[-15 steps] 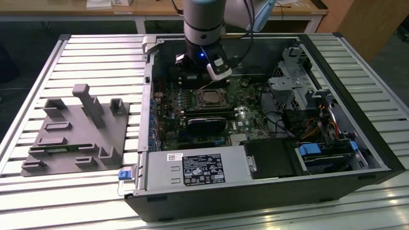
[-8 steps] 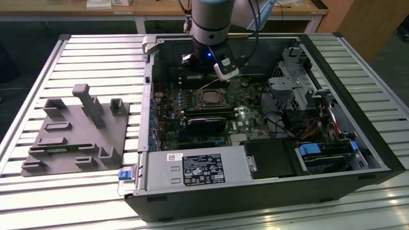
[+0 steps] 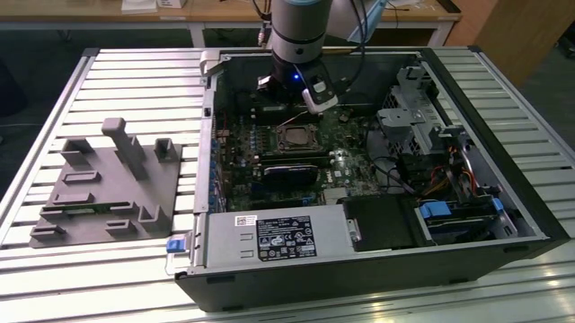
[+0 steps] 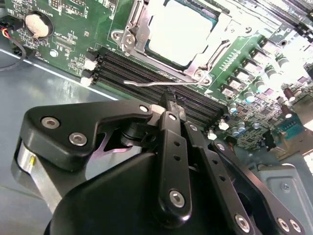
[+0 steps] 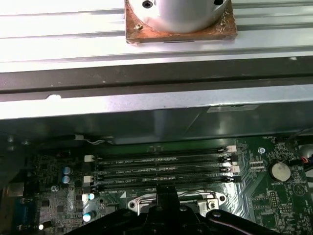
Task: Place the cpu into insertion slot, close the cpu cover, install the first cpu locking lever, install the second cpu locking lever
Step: 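Install the first cpu locking lever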
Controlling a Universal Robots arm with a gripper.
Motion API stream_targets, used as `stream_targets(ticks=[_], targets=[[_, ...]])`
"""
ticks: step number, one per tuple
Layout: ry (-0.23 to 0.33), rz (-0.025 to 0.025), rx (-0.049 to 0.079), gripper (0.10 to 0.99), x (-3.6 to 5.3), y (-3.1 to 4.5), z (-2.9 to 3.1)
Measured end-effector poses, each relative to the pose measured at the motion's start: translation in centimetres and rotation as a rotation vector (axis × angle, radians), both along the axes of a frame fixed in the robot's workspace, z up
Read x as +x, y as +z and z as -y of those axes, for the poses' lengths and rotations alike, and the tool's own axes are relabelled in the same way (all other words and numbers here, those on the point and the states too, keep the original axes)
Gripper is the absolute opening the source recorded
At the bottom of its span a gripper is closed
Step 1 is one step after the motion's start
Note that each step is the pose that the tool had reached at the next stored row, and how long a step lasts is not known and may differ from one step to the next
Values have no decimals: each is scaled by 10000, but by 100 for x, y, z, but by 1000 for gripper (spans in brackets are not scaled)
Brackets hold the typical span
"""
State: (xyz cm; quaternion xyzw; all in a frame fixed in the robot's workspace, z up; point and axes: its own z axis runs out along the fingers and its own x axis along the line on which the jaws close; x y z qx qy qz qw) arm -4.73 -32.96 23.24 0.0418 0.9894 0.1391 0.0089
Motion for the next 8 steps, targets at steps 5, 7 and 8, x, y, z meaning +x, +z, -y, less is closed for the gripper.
stream_targets(ticks=[5, 7, 8], targets=[[-170, 455, -492, 106, -1, -11, 1], [-287, 527, -555, 106, -1, -22, 1], [-335, 544, -563, 106, -1, -30, 0]])
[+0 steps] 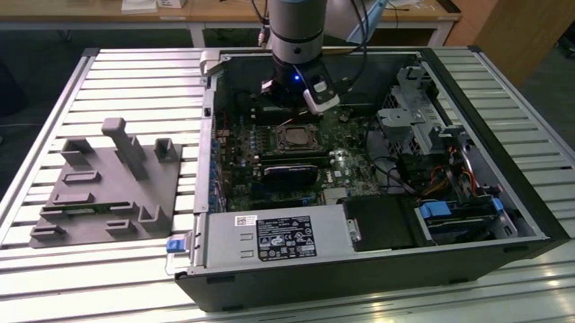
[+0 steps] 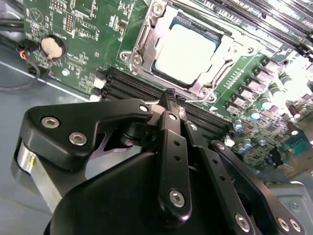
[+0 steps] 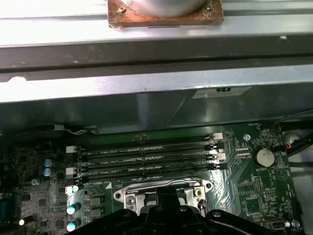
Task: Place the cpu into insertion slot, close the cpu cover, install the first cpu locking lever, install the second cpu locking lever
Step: 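Install the first cpu locking lever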
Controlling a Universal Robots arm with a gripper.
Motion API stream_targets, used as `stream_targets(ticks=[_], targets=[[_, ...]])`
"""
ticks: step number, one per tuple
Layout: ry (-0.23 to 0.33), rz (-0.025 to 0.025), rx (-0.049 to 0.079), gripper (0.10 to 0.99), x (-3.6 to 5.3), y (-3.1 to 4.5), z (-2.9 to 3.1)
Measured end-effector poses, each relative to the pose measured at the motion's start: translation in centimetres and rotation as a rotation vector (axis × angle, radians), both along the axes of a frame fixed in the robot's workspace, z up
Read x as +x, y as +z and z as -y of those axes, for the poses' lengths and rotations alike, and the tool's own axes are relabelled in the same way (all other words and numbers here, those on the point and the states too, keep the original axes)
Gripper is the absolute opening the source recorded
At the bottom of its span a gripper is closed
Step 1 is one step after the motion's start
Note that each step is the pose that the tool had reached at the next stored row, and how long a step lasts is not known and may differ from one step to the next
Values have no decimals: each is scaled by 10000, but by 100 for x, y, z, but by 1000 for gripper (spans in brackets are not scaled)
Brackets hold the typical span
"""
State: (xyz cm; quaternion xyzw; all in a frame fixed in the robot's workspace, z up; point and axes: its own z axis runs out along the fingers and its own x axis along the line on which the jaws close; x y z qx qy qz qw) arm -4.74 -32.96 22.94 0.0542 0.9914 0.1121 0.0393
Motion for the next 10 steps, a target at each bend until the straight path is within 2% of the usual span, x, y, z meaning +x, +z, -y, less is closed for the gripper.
stream_targets(ticks=[6, 10], targets=[[-276, 16, -12, 106, 8, -37, -26], [-435, 21, -69, 106, 15, -50, -62]])
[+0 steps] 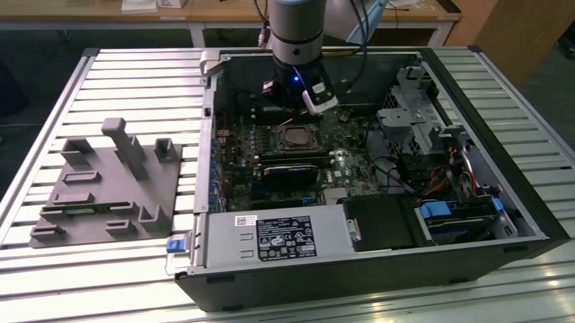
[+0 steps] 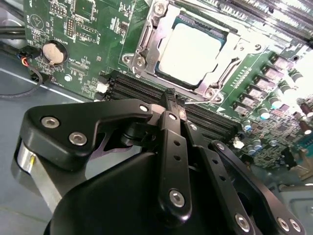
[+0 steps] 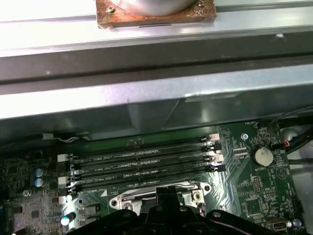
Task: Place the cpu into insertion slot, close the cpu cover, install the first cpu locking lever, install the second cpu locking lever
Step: 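Install the first cpu locking lever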
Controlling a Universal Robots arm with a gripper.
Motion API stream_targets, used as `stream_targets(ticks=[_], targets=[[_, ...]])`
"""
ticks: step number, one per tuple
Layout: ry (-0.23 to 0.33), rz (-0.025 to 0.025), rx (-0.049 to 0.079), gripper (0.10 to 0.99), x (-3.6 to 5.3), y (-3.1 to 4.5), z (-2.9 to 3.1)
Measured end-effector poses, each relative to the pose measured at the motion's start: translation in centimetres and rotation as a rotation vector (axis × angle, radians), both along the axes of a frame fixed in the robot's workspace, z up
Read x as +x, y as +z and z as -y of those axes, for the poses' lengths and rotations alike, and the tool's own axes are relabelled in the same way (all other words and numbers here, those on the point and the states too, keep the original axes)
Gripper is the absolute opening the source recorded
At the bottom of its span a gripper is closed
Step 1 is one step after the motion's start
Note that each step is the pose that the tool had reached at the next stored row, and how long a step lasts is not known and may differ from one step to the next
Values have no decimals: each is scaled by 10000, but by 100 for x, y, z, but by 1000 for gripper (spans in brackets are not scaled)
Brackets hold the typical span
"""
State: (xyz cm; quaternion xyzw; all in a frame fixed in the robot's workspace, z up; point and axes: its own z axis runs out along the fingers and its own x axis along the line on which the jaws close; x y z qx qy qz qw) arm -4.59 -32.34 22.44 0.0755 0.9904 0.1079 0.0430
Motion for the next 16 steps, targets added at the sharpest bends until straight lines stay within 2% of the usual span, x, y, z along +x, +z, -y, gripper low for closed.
stream_targets(ticks=[5, 7, 9, 13, 16], targets=[[-77, 5, -116, 106, 0, -11, -77], [-96, 6, -224, 106, 0, -12, -94], [-110, 37, -356, 106, 0, -17, -104], [-127, 264, -411, 106, -14, -43, -117], [-141, 480, -423, 106, -34, -60, -122]])
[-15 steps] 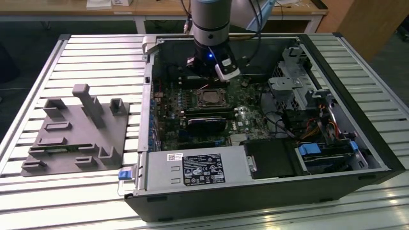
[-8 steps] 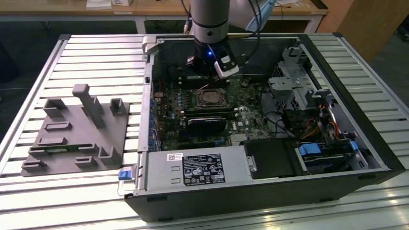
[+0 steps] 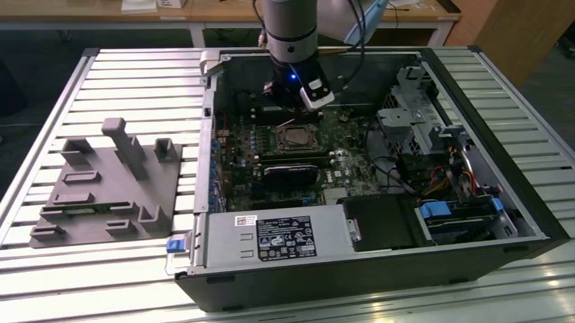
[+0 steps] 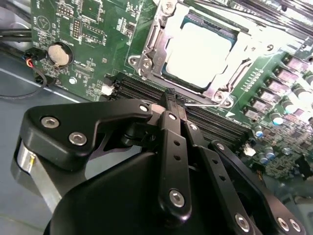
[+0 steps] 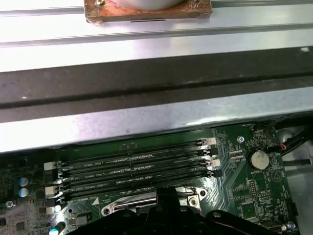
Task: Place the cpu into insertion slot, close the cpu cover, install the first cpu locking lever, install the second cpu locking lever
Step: 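Install the first cpu locking lever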
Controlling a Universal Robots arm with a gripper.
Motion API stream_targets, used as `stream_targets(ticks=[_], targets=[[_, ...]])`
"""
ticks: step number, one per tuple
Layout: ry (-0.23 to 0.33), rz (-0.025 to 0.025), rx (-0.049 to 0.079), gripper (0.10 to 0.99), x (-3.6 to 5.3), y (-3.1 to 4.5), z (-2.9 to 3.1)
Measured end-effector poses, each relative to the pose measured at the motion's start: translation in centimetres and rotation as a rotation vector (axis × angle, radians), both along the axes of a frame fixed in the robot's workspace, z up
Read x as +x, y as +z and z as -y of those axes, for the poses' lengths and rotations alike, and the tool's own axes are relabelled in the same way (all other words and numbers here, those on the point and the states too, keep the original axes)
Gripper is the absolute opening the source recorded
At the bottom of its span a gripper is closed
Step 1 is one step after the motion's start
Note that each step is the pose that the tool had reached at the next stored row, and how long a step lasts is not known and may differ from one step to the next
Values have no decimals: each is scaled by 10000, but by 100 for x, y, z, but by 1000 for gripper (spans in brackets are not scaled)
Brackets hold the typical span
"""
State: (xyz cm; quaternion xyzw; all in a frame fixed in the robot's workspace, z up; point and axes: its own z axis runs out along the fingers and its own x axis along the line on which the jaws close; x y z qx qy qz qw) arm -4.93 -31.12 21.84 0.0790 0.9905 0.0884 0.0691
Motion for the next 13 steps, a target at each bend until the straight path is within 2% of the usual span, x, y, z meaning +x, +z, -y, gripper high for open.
stream_targets(ticks=[3, 4, 5, 6, 8, 13], targets=[[-6, 269, -16, 106, -29, -17, -2], [-10, 347, -17, 106, -39, -23, -3], [-14, 401, -15, 106, -49, -30, -5], [-18, 434, -16, 106, -58, -36, -7], [-21, 464, -17, 106, -78, -46, -17], [-29, 477, -16, 106, -95, -67, -51]])
